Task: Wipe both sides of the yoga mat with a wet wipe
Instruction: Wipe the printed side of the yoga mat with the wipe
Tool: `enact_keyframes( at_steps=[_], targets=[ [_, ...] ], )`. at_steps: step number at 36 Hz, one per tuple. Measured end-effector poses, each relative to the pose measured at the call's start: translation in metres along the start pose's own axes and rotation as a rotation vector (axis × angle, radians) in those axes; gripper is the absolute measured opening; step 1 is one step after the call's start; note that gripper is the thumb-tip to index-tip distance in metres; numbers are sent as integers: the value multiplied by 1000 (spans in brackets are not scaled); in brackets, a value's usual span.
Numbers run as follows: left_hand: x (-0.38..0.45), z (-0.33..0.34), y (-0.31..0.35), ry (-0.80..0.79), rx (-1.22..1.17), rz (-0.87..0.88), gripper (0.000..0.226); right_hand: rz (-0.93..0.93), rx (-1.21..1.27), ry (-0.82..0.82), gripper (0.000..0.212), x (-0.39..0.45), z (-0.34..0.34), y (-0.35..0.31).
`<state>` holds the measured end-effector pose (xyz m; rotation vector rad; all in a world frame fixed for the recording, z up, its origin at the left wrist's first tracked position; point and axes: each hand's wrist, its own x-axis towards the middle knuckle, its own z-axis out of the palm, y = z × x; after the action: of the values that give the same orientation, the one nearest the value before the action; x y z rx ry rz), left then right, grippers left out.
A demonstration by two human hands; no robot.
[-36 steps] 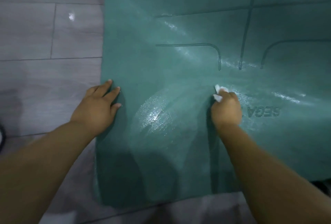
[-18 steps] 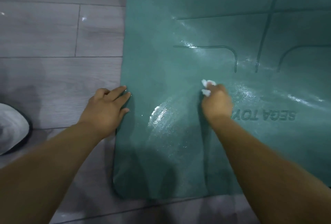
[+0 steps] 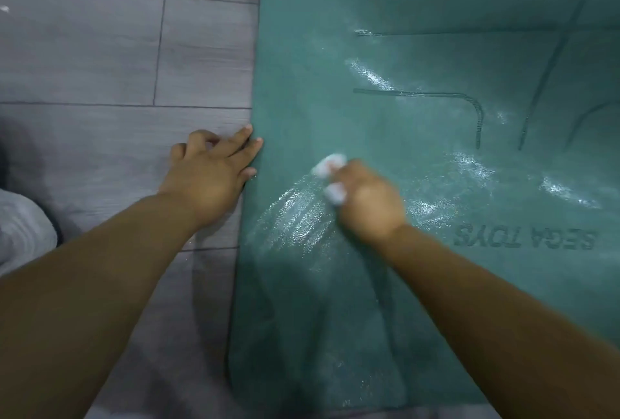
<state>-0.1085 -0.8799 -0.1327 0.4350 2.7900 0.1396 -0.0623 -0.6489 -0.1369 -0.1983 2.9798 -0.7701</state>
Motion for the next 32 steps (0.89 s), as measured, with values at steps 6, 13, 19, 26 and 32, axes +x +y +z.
enact_keyframes(
  at_steps=[6, 13, 19, 26, 32],
  targets=[
    [2, -1, -6, 29, -26, 18, 46, 548, -75, 301, 39, 19, 10, 4],
    [8, -8, -16, -1, -71, 38, 43, -445, -93, -52, 36, -17, 68, -89],
    [8, -7, -16, 1, -110, 50, 42, -140, -127, 36, 36, 26, 8, -15],
    [19, -11, -13, 11, -87, 31, 43, 532, -123, 264, 42, 55, -2, 11],
    [30, -15, -16, -6, 2, 22, 57, -260, -65, -21, 35, 38, 52, -72]
  ],
)
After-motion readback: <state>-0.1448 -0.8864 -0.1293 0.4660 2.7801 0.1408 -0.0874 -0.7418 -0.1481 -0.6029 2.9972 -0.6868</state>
